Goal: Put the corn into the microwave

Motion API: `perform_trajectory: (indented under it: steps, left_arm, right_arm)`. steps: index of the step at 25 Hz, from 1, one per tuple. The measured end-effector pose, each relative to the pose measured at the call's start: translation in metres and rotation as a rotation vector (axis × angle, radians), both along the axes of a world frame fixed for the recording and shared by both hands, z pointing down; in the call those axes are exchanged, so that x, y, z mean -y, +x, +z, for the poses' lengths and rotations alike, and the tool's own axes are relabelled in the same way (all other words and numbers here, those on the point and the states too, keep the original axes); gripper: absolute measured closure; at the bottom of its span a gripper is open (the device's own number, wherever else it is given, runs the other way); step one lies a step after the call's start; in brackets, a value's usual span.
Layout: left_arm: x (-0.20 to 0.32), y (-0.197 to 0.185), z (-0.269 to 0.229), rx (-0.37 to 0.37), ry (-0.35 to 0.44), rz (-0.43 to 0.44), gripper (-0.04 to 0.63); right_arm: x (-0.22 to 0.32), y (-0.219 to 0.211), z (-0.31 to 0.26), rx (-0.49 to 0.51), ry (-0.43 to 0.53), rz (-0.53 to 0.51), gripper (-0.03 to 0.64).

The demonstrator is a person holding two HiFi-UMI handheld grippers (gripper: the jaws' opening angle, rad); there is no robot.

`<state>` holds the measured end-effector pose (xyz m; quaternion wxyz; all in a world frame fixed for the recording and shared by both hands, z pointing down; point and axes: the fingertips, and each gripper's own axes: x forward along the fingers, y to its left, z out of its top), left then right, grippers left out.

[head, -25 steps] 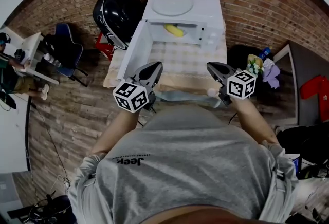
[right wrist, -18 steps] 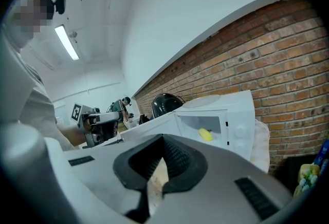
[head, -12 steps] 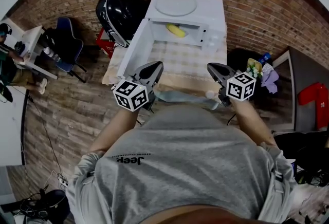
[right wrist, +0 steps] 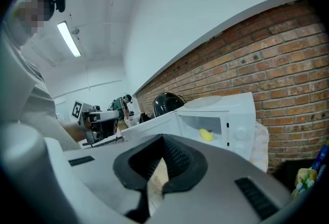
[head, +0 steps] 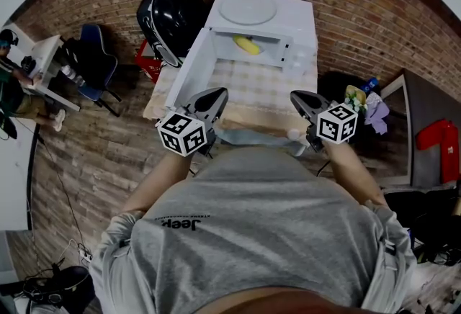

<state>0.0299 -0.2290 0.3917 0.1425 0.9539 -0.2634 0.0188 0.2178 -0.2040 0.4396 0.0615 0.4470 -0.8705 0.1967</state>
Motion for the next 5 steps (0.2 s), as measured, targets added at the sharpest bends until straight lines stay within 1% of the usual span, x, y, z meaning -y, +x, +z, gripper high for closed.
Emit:
perform_trajectory:
  steps: [5]
  left_arm:
    - [-0.002, -0.0015, -0.0026, 0.005, 0.006, 0.001, 0.581]
  right_arm:
    - [-0.0028, -0.0016, -0.0034, -0.006, 0.008, -0.008, 0.601]
